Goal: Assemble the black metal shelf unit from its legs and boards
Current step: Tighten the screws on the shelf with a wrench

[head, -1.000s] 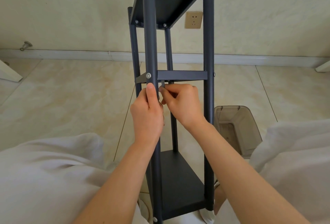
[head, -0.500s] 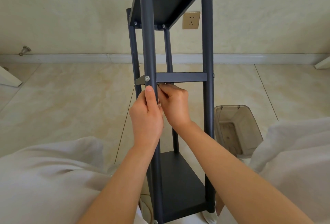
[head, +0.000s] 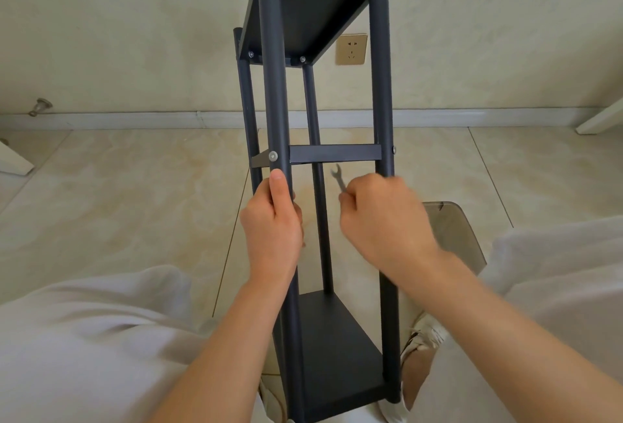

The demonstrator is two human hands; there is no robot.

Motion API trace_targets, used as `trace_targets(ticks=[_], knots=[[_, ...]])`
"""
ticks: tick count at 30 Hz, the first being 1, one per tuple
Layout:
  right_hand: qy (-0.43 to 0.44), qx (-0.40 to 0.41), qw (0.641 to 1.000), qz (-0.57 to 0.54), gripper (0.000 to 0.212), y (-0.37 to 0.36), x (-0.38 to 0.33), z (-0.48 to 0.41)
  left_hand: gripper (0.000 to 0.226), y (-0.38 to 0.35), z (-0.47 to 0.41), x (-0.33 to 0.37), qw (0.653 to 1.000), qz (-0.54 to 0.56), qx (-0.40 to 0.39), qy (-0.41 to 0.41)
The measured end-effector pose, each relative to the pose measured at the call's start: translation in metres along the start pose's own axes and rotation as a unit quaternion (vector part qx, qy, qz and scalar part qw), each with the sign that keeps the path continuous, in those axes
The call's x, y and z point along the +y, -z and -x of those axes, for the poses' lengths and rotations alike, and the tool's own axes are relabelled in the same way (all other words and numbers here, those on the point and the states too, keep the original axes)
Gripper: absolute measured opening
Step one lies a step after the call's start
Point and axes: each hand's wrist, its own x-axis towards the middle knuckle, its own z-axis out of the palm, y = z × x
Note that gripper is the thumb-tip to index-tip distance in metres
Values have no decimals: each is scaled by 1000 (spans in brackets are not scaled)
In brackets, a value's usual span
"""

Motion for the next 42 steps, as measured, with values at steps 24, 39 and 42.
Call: trace_targets(ticks=[24,39,42], knots=[[-60,-91,888,-447,16,66,37,-100,34,11,-16,-8,1000,-23,8,19],[89,-105,875,-465,13,73,23,-82,33,19,-29,-26,998,-38,21,51],[89,-109,873,-467,12,71,21,-81,33,20,-33,-29,997,-66,-6,45]])
